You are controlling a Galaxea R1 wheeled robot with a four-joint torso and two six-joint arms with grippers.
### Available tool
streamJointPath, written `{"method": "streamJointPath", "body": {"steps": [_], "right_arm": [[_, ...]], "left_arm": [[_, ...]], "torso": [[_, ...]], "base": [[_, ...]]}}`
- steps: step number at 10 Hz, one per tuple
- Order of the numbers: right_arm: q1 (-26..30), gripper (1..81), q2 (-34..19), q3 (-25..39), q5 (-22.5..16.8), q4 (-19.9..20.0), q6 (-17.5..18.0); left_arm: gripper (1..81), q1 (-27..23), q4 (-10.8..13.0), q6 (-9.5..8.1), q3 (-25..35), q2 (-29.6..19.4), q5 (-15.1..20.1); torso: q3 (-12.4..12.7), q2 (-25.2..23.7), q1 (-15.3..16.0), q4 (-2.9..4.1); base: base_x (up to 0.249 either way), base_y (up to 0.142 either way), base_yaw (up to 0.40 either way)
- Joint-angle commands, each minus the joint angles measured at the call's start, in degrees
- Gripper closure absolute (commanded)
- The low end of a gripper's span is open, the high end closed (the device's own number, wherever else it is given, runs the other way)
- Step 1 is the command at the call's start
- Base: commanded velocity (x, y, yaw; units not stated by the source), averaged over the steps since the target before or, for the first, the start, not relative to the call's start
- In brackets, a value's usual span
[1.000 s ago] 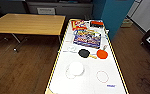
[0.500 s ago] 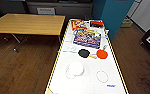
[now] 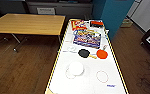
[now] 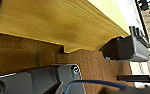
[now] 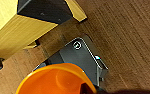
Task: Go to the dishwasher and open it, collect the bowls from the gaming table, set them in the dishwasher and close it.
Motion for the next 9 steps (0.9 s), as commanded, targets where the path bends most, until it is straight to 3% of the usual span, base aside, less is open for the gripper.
{"method": "streamJointPath", "body": {"steps": [1,3,5,7,9], "right_arm": [[1.4,81.1,-1.9,-0.4,-3.0,-1.3,-0.2],[1.4,81.1,0.0,-1.6,-3.1,-1.3,-0.2],[1.7,81.1,1.9,-3.4,-3.5,-1.3,-0.2],[2.2,81.1,2.1,-3.5,-3.6,-1.2,-0.2],[2.4,81.1,2.4,-3.3,-3.8,-1.3,-0.2]], "left_arm": [[1.0,-5.8,-0.1,-1.93,2.1,-6.0,1.4],[1.0,-7.1,0.4,-2.12,1.4,-6.5,1.9],[1.0,-5.5,0.7,-2.03,-6.5,-2.2,6.1],[1.0,-2.6,0.8,-1.59,-11.7,-0.2,6.3],[1.0,-0.1,3.3,-1.5,-11.1,-0.9,6.2]], "torso": [[0.0,0.0,0.0,0.0],[0.0,0.0,0.0,0.0],[0.0,0.0,0.0,0.0],[0.0,0.0,0.0,0.0],[0.0,0.0,0.0,0.0]], "base": [[0.0,0.0,0.0],[0.0,0.0,0.0],[0.0,0.0,0.0],[0.0,0.0,0.0],[0.0,0.0,0.0]]}}
